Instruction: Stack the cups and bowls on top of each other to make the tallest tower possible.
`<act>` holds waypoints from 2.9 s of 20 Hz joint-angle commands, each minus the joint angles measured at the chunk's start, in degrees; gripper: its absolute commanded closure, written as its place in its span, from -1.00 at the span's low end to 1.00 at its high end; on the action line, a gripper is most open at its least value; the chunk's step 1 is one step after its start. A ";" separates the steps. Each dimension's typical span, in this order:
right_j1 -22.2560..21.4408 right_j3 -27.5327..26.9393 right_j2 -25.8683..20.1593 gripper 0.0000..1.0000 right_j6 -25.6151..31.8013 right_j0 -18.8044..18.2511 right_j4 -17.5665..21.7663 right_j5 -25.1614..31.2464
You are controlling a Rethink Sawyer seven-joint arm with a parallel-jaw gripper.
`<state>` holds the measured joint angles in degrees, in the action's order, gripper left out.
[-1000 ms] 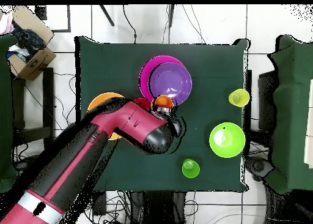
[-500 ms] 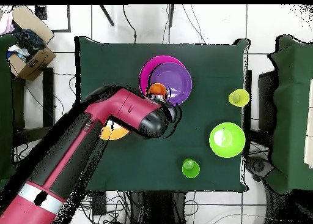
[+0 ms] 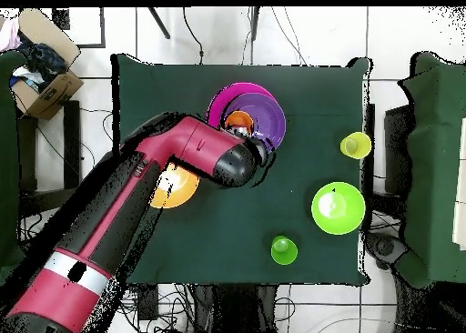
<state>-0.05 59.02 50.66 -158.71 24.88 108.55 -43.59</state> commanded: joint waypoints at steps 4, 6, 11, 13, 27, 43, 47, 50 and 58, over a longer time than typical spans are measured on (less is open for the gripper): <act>5.11 -5.23 -3.73 1.00 -9.01 -1.66 2.02 -6.70; 5.73 -5.29 -3.40 1.00 -9.07 -1.67 1.81 -6.42; 6.32 -5.41 -2.65 1.00 -8.85 -1.75 0.87 -6.15; 6.74 -5.73 -2.35 1.00 -9.31 -1.84 0.45 -6.11; 7.58 -6.12 -0.75 1.00 -7.99 -1.62 -1.76 -4.77; 4.77 -6.50 -3.46 1.00 -5.59 -1.89 -3.62 -7.23; 4.72 -6.72 -3.85 1.00 -4.95 -2.09 -4.36 -6.90; 4.72 -6.67 -3.87 1.00 -4.91 -1.89 -4.60 -6.78; 5.24 -6.91 -3.99 1.00 -4.43 -2.07 -4.69 -6.17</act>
<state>4.82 55.91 54.79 -158.71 24.10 106.83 -47.05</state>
